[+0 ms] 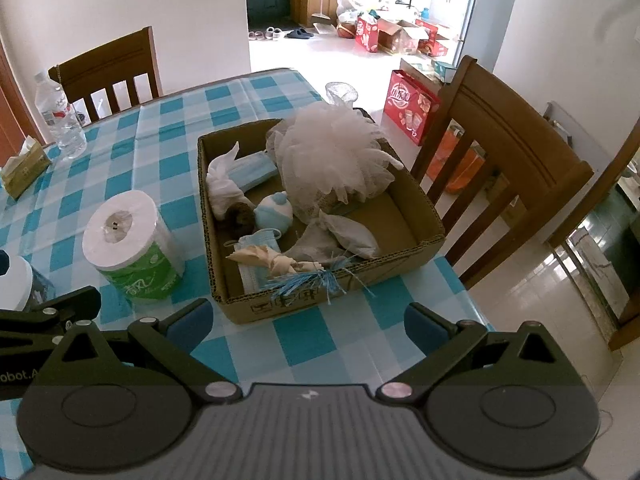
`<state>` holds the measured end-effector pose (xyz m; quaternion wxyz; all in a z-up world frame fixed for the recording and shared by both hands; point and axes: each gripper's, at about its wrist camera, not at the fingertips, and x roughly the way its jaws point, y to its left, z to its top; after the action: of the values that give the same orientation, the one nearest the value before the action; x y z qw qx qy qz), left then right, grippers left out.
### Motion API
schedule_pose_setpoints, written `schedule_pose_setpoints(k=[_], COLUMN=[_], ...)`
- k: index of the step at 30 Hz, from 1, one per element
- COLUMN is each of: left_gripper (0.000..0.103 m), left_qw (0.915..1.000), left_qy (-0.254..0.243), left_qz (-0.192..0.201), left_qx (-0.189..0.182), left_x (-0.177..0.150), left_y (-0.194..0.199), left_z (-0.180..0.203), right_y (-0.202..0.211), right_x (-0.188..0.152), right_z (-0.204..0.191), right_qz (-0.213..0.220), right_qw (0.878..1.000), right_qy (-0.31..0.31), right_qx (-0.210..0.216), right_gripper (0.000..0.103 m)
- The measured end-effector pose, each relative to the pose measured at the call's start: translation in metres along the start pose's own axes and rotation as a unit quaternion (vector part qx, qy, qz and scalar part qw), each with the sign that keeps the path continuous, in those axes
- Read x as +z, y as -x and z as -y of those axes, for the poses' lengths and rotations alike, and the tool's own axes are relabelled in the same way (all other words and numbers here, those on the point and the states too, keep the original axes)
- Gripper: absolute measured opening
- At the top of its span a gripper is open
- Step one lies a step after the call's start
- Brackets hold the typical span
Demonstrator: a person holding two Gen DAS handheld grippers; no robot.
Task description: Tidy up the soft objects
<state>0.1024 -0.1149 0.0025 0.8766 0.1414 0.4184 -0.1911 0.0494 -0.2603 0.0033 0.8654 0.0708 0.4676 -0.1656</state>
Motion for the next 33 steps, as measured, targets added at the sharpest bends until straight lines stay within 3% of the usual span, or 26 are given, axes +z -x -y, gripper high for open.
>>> schedule_pose_setpoints(k=[33], left_gripper=[0.102], left_qw=[1.0000], left_qy=[0.000], left_qz=[-0.002], left_qx=[0.000], left_x=[0.0023], left_y=[-0.0015], left_z=[0.0022], right_y=[-0.0068], right_x=[0.0024], right_z=[0.0042], right_qz=[-0.003], right_qw=[1.000], right_qy=[-0.001], right_qx=[-0.003], right_gripper=[0.103])
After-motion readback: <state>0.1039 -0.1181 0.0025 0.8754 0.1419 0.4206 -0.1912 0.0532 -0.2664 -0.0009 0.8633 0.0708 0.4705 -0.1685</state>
